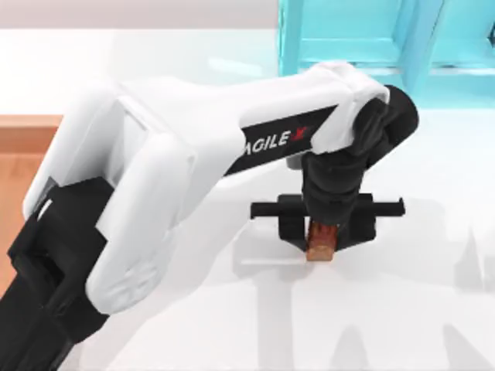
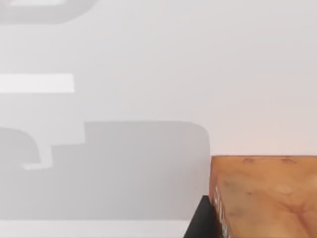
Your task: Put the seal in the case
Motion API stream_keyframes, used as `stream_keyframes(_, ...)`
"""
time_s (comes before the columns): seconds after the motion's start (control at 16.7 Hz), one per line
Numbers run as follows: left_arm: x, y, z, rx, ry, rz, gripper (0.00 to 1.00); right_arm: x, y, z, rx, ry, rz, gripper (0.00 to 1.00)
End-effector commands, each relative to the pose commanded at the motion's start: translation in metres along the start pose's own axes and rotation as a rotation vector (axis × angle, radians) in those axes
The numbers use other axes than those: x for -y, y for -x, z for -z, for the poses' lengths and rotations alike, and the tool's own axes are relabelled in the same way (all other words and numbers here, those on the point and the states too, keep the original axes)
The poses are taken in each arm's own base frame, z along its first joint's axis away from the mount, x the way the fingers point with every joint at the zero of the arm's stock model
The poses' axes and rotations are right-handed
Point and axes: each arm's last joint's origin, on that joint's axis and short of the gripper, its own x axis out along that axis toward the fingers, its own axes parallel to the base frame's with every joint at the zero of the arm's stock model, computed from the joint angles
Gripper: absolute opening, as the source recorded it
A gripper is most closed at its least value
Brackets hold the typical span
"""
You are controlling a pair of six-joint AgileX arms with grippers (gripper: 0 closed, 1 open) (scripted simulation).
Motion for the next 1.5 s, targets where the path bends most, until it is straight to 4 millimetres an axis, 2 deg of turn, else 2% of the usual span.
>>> stream_keyframes(0.24, 0.000, 0.000, 0.000, 0.000, 0.000, -0.001, 0.00, 0.000, 0.000, 0.000, 0.000, 0.000, 0.000, 1.00)
stream_keyframes(0.36, 0.001, 0.007, -0.002, -0.004, 0.004, -0.005, 0.00, 0.000, 0.000, 0.000, 0.000, 0.000, 0.000, 1.00)
stream_keyframes(0.48, 0.002, 0.022, -0.004, -0.003, 0.008, -0.005, 0.00, 0.000, 0.000, 0.000, 0.000, 0.000, 0.000, 1.00)
stream_keyframes(0.78, 0.003, 0.076, -0.003, 0.001, 0.004, -0.001, 0.00, 0.000, 0.000, 0.000, 0.000, 0.000, 0.000, 1.00)
stream_keyframes(0.96, 0.000, 0.097, -0.001, 0.000, 0.000, 0.000, 0.00, 0.000, 0.000, 0.000, 0.000, 0.000, 0.000, 1.00)
stream_keyframes(1.32, -0.001, 0.100, -0.002, 0.000, 0.000, 0.000, 0.00, 0.000, 0.000, 0.000, 0.000, 0.000, 0.000, 1.00)
stream_keyframes(1.44, -0.014, 0.100, -0.011, -0.006, -0.001, -0.008, 0.00, 0.000, 0.000, 0.000, 0.000, 0.000, 0.000, 1.00)
stream_keyframes(1.5, -0.027, 0.101, -0.019, -0.011, -0.001, -0.013, 0.00, 0.000, 0.000, 0.000, 0.000, 0.000, 0.000, 1.00)
